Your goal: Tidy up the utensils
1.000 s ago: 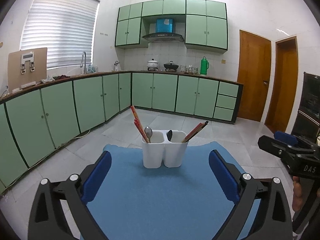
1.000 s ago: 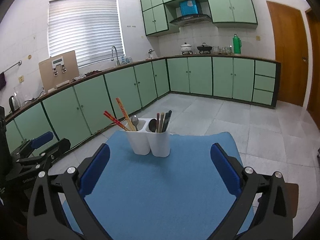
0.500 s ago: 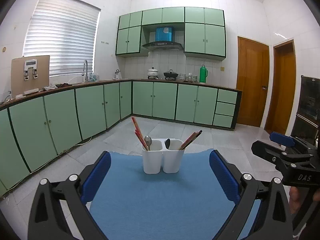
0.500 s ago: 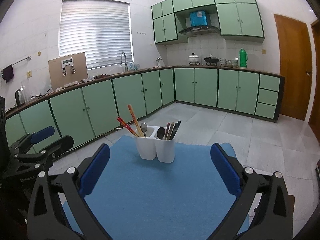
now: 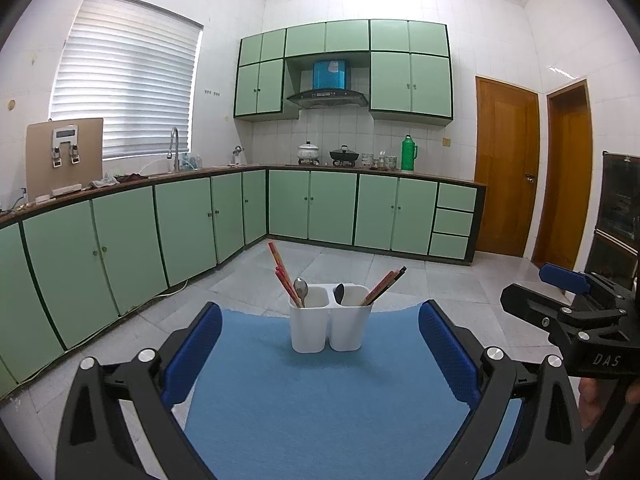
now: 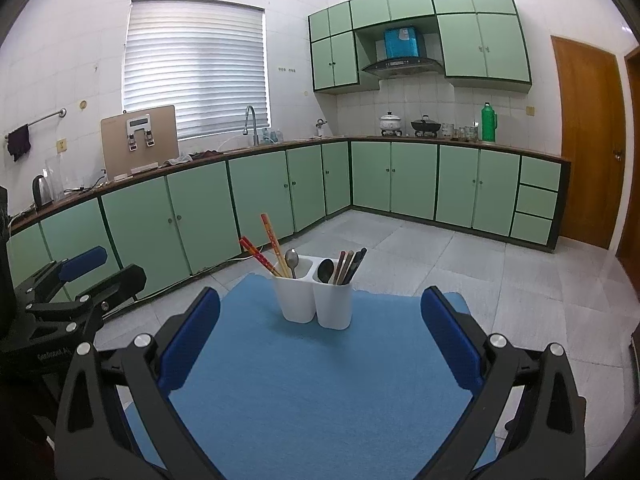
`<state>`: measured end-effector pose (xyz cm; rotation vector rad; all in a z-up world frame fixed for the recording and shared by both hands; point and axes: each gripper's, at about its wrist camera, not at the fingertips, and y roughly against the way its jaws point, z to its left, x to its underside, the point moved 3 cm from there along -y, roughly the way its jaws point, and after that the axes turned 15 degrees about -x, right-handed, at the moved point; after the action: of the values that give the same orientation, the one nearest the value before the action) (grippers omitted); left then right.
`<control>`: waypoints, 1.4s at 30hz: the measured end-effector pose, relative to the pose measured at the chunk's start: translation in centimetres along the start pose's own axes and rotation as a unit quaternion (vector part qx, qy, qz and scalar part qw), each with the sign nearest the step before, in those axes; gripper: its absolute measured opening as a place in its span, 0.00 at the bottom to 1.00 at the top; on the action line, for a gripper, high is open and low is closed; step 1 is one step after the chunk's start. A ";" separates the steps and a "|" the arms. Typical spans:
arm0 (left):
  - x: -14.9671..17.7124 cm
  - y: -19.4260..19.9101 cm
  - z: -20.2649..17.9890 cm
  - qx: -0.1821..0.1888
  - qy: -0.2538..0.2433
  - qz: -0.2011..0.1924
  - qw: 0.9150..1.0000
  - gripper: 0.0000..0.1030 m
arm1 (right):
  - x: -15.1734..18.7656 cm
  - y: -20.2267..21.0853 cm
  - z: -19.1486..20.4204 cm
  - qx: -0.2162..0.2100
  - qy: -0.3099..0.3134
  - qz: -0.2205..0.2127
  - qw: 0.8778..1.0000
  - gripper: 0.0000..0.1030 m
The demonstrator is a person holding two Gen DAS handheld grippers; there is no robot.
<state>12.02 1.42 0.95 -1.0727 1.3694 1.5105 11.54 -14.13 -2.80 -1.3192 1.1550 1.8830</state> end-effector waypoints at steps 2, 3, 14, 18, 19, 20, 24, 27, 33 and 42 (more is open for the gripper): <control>0.0 0.1 0.0 0.000 0.000 -0.001 1.000 0.94 | -0.1 0.0 0.1 -0.001 0.001 -0.001 1.000 0.95; 0.0 0.2 0.0 0.000 0.000 -0.002 1.000 0.94 | -0.1 0.1 0.2 0.000 0.001 -0.002 1.000 0.95; -0.1 0.6 0.4 -0.001 0.001 -0.007 1.000 0.94 | -0.1 0.3 0.7 0.002 0.007 -0.005 1.000 0.95; -0.1 0.7 0.3 -0.001 0.001 -0.009 1.000 0.94 | -0.1 0.4 0.8 0.001 0.008 -0.006 1.000 0.95; -0.1 0.8 0.3 -0.001 0.001 -0.008 1.000 0.94 | -0.1 0.4 0.8 0.000 0.009 -0.006 1.000 0.95; -0.1 0.8 0.3 -0.001 0.002 -0.008 1.000 0.94 | -0.1 0.4 0.9 0.000 0.009 -0.006 1.000 0.95; -0.1 0.7 0.4 -0.001 0.001 -0.009 1.000 0.94 | -0.2 0.4 1.0 0.000 0.011 -0.006 1.000 0.95; -0.1 0.8 0.4 -0.002 0.002 -0.009 1.000 0.94 | -0.2 0.4 1.0 0.000 0.012 -0.006 1.000 0.95; -0.1 0.9 0.4 -0.002 0.002 -0.010 1.000 0.94 | -0.2 0.4 1.0 0.000 0.012 -0.006 1.000 0.95; -0.1 0.9 0.5 -0.001 0.002 -0.010 1.000 0.94 | -0.2 0.4 1.0 0.001 0.012 -0.008 1.000 0.95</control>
<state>11.19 1.81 1.30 -1.0887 1.3558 1.4971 10.84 -13.47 -2.37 -1.3486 1.1544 1.8598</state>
